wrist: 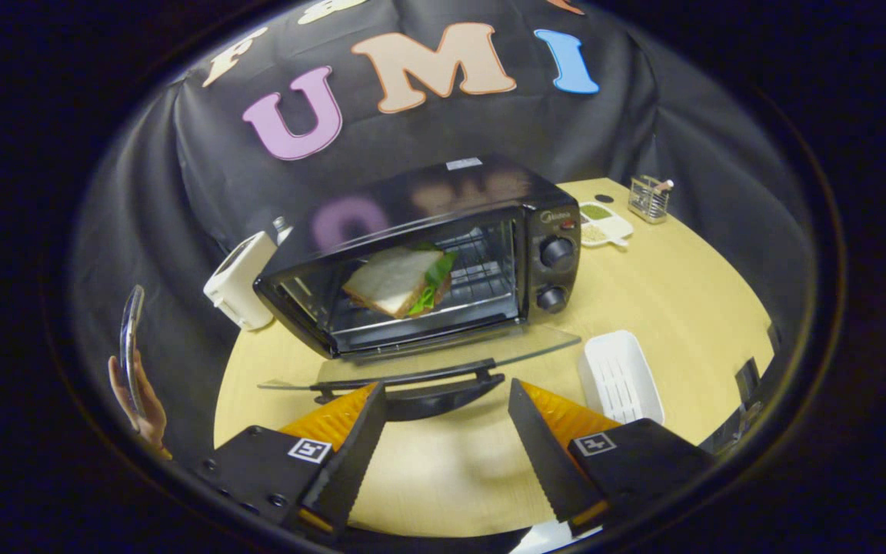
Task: Open the toaster oven, put the food inside, and close the toaster oven door.
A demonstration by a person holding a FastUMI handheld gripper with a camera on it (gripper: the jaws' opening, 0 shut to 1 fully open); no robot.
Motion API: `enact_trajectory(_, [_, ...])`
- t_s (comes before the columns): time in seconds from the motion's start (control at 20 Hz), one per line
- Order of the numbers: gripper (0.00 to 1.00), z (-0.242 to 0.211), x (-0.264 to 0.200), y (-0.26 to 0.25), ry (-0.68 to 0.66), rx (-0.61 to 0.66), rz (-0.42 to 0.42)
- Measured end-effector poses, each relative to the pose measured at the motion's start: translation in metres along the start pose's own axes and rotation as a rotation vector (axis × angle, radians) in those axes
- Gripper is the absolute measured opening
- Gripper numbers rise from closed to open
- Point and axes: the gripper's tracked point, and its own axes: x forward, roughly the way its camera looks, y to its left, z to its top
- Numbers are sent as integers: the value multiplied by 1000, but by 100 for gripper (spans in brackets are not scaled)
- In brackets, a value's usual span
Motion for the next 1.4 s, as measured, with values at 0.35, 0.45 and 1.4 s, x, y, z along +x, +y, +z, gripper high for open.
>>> enact_trajectory(0.35, [100,34,8,4,-58,-11,7])
enact_trajectory(0.45, [100,47,11,7,-81,3,18])
enact_trajectory(1.4, [100,150,25,17,-279,-24,39])
